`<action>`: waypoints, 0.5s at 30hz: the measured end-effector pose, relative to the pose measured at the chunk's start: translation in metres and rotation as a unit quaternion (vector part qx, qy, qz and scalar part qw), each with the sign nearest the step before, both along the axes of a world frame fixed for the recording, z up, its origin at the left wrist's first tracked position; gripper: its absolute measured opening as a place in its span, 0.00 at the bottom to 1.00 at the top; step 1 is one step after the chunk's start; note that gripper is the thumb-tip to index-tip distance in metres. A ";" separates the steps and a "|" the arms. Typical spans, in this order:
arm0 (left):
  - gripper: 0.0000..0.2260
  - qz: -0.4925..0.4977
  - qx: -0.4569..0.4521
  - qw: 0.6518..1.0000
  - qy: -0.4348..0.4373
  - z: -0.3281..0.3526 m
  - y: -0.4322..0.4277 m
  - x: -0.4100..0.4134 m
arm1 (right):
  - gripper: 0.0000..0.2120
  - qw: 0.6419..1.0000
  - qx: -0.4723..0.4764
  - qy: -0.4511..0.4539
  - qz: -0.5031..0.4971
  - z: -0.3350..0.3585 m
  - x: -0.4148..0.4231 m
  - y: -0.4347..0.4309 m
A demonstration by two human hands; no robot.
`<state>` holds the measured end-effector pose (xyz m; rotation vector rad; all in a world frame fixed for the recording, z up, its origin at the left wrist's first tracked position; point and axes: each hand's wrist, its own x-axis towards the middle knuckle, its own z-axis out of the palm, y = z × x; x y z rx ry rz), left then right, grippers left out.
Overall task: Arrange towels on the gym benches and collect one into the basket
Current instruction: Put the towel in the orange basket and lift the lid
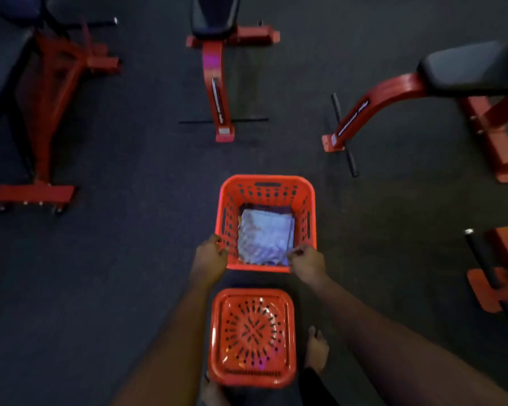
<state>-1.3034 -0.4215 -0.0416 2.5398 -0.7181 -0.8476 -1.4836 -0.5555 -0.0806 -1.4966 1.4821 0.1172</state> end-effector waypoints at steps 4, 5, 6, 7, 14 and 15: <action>0.09 0.036 0.003 0.999 0.018 -0.057 0.053 -0.021 | 0.05 0.998 0.057 0.015 0.008 -0.124 -0.035 0.057; 0.09 0.035 0.009 0.999 0.024 -0.083 0.067 -0.028 | 0.05 0.997 0.071 0.025 0.017 -0.147 -0.042 0.073; 0.09 0.038 0.026 0.998 0.038 -0.123 0.087 -0.037 | 0.05 0.995 0.088 0.041 0.020 -0.172 -0.049 0.094; 0.09 0.039 0.033 0.997 0.052 -0.160 0.104 -0.046 | 0.05 0.993 0.096 0.064 0.015 -0.185 -0.051 0.111; 0.10 0.005 0.084 0.982 0.171 -0.395 0.196 -0.122 | 0.27 0.975 0.122 0.187 0.001 -0.326 -0.085 0.182; 0.10 -0.006 0.086 0.980 0.177 -0.421 0.204 -0.131 | 0.33 0.974 0.111 0.196 0.001 -0.365 -0.096 0.188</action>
